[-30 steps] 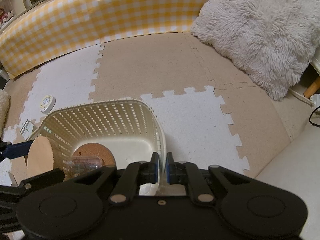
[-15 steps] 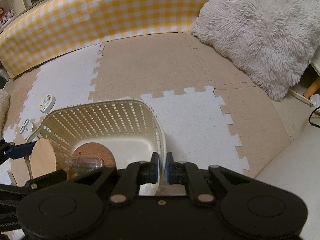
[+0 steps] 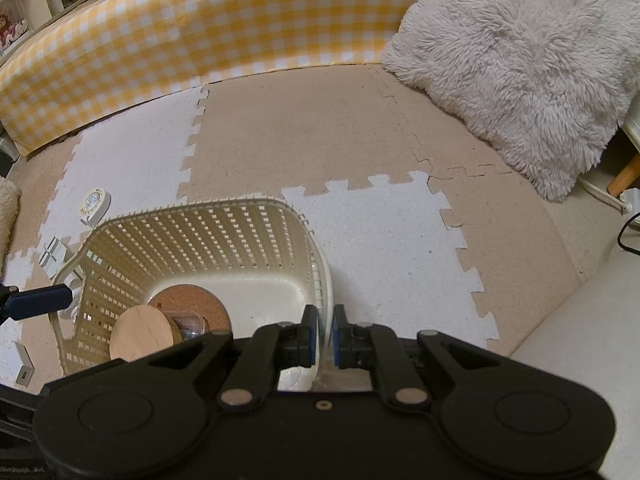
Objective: Organize rigid objects
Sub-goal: 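Lift the wooden disc with the left tool and drop it into the basket, then move the left tool to the white watch tool and close on it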
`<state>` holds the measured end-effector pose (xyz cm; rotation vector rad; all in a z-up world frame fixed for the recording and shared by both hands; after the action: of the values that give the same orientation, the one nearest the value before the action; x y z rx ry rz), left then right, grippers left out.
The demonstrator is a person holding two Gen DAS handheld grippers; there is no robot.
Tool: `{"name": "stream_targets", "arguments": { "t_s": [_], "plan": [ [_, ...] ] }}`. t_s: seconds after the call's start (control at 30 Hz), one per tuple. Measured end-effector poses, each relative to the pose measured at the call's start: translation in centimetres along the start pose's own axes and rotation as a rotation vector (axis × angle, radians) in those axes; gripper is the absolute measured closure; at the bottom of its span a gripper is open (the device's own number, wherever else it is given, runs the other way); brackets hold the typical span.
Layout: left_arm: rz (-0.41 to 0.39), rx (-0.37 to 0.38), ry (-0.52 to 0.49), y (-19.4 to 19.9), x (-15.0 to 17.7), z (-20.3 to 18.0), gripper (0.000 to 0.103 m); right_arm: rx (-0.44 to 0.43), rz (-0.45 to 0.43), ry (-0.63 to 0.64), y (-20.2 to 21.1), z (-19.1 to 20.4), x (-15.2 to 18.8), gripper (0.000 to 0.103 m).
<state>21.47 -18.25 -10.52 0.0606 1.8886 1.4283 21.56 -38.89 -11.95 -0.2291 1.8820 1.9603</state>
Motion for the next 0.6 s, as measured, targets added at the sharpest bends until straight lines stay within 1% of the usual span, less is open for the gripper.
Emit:
{"name": "stream_targets", "arguments": {
  "t_s": [0.17,0.37,0.5,0.6],
  "plan": [
    [-0.017,0.004,-0.011,1.4,-0.2,-0.3,0.018,0.000,0.000,0.000,0.0,0.0,0.0,0.095],
    [-0.067,0.020,-0.032,4.3,-0.5,-0.9,0.013,0.000,0.000,0.000,0.0,0.0,0.0,0.095],
    [-0.114,0.024,-0.040,6.4,-0.8,-1.0,0.006,0.000,0.000,0.001,0.0,0.0,0.0,0.095],
    [-0.150,0.013,-0.039,7.9,-0.9,-0.7,0.002,0.000,0.000,0.000,0.0,0.0,0.0,0.095]
  ]
}}
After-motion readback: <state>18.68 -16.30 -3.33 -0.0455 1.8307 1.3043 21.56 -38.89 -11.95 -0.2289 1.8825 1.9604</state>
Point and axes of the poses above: each gripper's, at about its wrist camera, not at the fingertips, and y roughly against the way its jaws point, z to its left, x to its underside, the point moved 1 cm from there along -y, roughly the way its jaws point, and after that the axes turned 7 degrees about z, right-handed, at the moved point
